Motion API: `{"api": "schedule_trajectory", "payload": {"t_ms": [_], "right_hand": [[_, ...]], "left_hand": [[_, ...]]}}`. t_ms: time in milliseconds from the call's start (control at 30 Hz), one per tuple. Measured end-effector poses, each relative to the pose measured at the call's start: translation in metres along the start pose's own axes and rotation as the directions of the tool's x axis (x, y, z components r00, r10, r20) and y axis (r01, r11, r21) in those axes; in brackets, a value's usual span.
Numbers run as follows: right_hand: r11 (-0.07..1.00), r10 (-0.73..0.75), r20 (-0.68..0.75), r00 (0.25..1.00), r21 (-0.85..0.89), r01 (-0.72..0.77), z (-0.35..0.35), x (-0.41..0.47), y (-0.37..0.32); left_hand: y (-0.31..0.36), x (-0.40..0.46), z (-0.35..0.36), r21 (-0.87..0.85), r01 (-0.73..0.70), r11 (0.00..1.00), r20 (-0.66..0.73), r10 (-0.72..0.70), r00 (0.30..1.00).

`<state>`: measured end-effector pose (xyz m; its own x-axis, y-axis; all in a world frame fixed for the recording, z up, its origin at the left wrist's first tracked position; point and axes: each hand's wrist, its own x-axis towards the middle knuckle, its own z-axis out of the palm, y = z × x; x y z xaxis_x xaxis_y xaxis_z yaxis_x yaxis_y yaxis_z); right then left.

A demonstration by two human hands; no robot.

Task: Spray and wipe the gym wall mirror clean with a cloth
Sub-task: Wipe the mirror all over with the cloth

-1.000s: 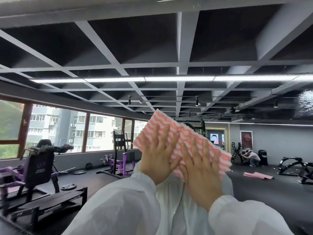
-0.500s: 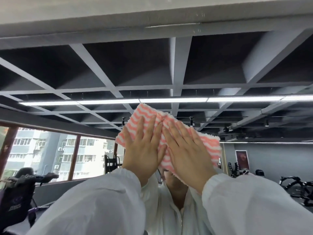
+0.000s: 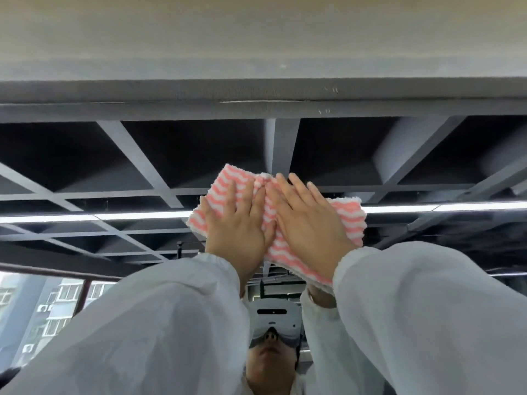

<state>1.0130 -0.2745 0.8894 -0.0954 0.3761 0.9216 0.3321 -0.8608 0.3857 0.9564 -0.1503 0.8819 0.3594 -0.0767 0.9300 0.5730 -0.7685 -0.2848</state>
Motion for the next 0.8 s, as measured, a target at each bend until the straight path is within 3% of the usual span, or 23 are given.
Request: {"api": "schedule_trajectory", "payload": {"t_ms": [100,167,333,567,800], "right_hand": [[0.998,0.06,0.079,0.995,0.01,-0.061,-0.004,-0.01,-0.011],[0.994,0.086,0.054,0.995,0.063,-0.089,0.005,-0.027,-0.022],[0.979,0.144,0.211,0.967,0.115,-0.171,0.002,-0.023,-0.005],[0.964,0.08,0.245,0.966,0.228,-0.138,-0.004,0.024,0.019],[0.956,0.081,0.21,0.974,0.259,-0.135,-0.001,0.058,0.04]], "left_hand": [[-0.002,0.009,-0.002,-0.014,0.023,1.0,-0.031,-0.023,0.999],[-0.003,0.014,-0.002,-0.023,0.043,0.999,-0.063,-0.044,0.997],[-0.007,0.033,-0.007,-0.065,0.085,0.994,-0.108,-0.091,0.99],[-0.018,0.065,-0.01,-0.16,0.14,0.977,-0.104,-0.157,0.982],[-0.035,0.098,-0.014,-0.267,0.1,0.959,-0.123,-0.137,0.983]]}}
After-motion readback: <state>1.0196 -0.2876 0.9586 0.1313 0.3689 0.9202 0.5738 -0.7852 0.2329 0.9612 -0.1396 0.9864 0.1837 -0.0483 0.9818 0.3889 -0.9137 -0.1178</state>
